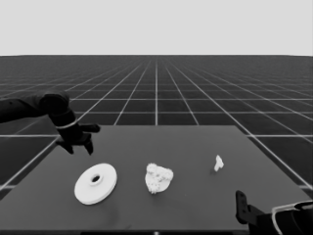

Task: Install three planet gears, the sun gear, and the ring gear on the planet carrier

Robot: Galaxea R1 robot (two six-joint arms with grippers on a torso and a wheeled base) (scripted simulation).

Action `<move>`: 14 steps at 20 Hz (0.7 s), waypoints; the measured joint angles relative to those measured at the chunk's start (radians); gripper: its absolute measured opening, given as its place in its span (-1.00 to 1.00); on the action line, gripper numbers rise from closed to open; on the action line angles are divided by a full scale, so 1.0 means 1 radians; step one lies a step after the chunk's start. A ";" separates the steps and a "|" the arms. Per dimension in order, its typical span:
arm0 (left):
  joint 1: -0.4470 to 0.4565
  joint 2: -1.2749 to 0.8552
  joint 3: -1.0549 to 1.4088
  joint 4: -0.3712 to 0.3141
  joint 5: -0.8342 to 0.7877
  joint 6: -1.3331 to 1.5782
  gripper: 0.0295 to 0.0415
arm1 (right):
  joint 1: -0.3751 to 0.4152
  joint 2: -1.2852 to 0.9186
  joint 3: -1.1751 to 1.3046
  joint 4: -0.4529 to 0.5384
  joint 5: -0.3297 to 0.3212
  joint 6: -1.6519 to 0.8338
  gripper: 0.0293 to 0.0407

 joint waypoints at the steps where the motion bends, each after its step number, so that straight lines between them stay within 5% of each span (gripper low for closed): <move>1: 0.001 0.003 -0.011 -0.005 0.001 0.000 0.49 | 0.000 0.000 0.000 0.000 0.000 0.000 0.61; 2: 0.159 -0.010 0.015 0.152 -0.098 -0.010 0.49 | 0.000 0.000 0.000 0.000 0.000 0.000 0.61; 4: 0.366 0.021 -0.051 0.301 -0.195 0.006 0.49 | 0.000 0.000 0.000 0.000 0.000 0.000 0.61; 11: 0.452 0.061 -0.135 0.360 -0.251 0.031 0.49 | 0.000 0.000 0.000 0.000 0.000 0.000 0.61; 12: 0.452 0.062 -0.136 0.360 -0.251 0.032 -0.10 | 0.000 0.000 0.000 0.000 0.000 0.000 0.61; 14: 0.452 0.062 -0.137 0.361 -0.252 0.032 -0.12 | 0.000 0.000 0.000 0.000 0.000 0.000 0.61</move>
